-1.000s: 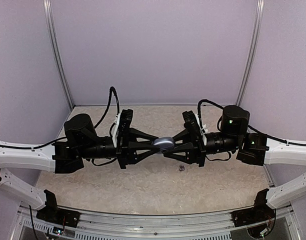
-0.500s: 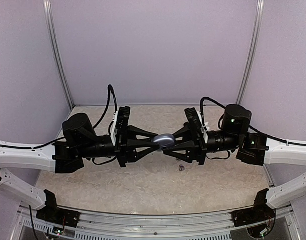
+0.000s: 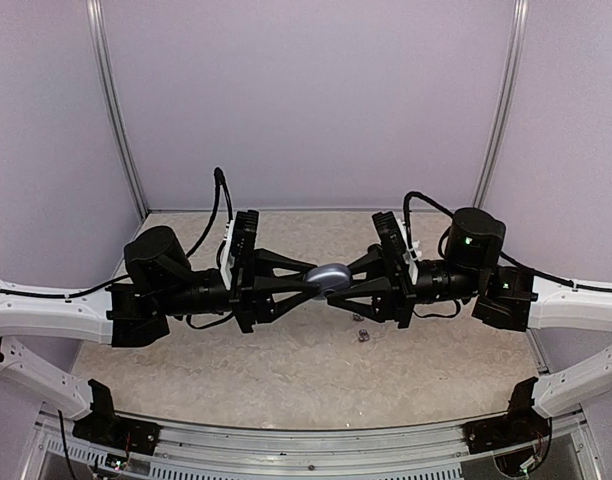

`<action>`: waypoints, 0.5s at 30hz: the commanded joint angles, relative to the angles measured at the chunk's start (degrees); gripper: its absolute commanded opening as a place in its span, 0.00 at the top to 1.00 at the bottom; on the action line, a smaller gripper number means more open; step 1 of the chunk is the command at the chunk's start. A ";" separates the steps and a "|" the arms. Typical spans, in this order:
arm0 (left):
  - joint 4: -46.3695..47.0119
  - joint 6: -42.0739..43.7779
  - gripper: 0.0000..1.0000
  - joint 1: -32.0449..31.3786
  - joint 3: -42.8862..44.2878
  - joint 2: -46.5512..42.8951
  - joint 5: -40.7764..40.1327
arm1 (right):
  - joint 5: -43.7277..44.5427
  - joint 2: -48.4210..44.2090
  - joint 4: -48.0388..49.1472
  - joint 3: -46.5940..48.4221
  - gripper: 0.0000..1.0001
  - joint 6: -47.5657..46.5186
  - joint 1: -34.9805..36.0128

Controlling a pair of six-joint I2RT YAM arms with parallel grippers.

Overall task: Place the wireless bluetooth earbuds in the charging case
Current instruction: Pass from the left arm to the right

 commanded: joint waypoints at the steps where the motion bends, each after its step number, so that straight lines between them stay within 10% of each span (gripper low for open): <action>1: 1.47 -0.47 0.74 0.15 -0.04 0.54 -0.62 | -1.74 -0.92 0.78 -0.38 0.74 -0.03 -0.46; 7: -1.11 -0.36 0.43 0.10 1.17 0.47 -3.15 | -0.14 -1.41 -1.69 -0.29 0.79 -2.23 -0.56; 15: -1.84 -1.65 0.42 0.57 2.01 0.24 -6.81 | 0.22 -1.75 -4.24 -0.25 0.85 -5.78 -0.52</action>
